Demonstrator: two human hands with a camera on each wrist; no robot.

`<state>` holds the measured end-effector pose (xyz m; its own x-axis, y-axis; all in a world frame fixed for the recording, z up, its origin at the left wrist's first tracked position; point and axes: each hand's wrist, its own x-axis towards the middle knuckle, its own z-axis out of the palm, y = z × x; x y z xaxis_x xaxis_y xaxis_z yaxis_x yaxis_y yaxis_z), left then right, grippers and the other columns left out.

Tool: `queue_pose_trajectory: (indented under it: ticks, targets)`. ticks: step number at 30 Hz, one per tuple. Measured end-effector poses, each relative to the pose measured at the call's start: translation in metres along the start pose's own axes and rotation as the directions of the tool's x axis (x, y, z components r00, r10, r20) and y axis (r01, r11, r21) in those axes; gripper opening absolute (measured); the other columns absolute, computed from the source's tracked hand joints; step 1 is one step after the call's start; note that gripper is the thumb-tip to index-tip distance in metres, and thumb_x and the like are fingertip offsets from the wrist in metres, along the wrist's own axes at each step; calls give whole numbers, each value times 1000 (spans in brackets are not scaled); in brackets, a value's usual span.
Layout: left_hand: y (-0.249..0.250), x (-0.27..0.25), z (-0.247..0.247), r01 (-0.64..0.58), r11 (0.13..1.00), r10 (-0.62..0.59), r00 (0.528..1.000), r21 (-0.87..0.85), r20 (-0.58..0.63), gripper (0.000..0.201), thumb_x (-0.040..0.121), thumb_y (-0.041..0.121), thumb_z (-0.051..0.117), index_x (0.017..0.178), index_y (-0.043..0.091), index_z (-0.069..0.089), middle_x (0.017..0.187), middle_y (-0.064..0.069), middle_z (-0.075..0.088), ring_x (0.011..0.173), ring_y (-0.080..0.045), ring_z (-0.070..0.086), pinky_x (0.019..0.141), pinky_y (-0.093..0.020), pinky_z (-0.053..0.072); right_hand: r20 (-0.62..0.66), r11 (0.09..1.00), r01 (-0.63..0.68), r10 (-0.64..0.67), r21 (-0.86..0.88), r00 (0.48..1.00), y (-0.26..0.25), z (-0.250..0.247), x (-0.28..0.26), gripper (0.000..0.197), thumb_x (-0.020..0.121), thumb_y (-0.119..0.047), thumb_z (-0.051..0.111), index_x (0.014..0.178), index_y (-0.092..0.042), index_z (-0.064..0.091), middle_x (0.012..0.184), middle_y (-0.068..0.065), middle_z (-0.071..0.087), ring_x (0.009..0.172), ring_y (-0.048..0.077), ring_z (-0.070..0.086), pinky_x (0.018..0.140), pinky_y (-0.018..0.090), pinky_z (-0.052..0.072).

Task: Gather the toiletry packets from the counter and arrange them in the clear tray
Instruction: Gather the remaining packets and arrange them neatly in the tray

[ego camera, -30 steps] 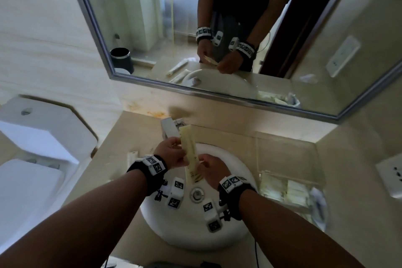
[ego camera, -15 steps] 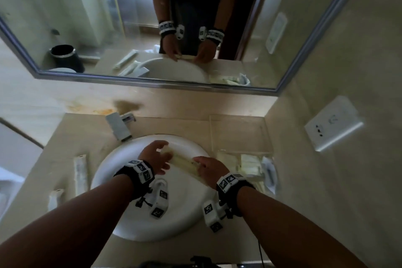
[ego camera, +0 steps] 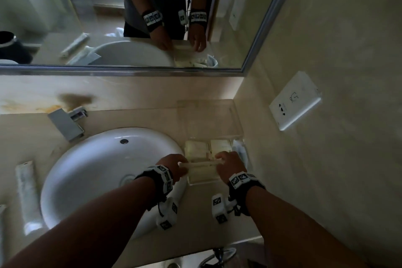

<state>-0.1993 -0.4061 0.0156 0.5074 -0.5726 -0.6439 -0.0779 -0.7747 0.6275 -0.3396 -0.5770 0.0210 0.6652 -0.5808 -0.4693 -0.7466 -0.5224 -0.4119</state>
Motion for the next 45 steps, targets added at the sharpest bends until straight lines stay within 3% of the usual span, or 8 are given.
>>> queue_pose_trajectory:
  ticks: [4,8,11,15,22,30,36,45]
  targets:
    - [6,15,22,9,994,-10,1000,107,9,32,88,32,63,120,31,61,106,-4,67,93,-25,69,81,-40,60,-62,999,-43,42,-20,997,22,-3,12,38,89,-11,55,123,-22,65,137,6,48,122,18,54,98,13,35]
    - [7,27,31,52,995,-51,999,88,-19,31,86,27,60,117,34,60,102,-3,67,85,-23,70,76,-37,61,-85,997,-72,69,-27,994,27,-1,19,35,90,-17,55,122,-26,65,136,7,50,120,25,53,98,25,45]
    - [7,33,31,75,997,-75,997,24,7,36,83,18,59,115,33,61,100,-7,69,81,-29,72,74,-44,62,-113,997,-49,42,-63,993,32,4,26,35,91,-13,55,124,-24,63,143,7,40,132,21,44,103,21,37]
    - [7,38,36,29,994,-29,1000,102,2,49,87,18,55,136,25,52,123,-11,65,105,-31,67,91,-44,56,-91,996,-33,25,-84,996,33,9,30,43,92,-12,53,132,-25,57,151,6,33,141,20,33,111,24,31]
    - [13,38,29,62,985,-68,997,162,32,52,85,26,53,137,28,49,133,-6,58,116,-27,61,98,-40,53,-98,994,20,-31,-108,995,31,13,30,55,86,-7,54,138,-24,51,149,2,36,142,10,25,119,20,11]
    - [19,39,26,-70,893,80,997,444,-4,42,95,36,49,136,29,52,137,-2,48,124,-22,51,104,-34,44,-107,940,18,-58,-339,993,30,11,21,35,86,-25,54,117,-35,65,134,-2,48,121,18,52,97,34,45]
    - [20,42,27,-163,898,205,977,410,-62,37,93,33,54,130,32,55,141,2,38,121,-18,52,102,-29,44,123,888,86,-34,-451,992,31,19,17,38,92,-31,49,129,-29,58,143,5,40,124,25,51,100,39,45]
    - [12,44,33,-125,866,101,992,483,77,52,91,40,58,142,33,46,159,7,14,122,-13,54,104,-27,42,212,910,132,-51,-392,976,34,17,21,56,87,-47,56,140,-33,48,154,-1,28,132,26,46,107,37,42]
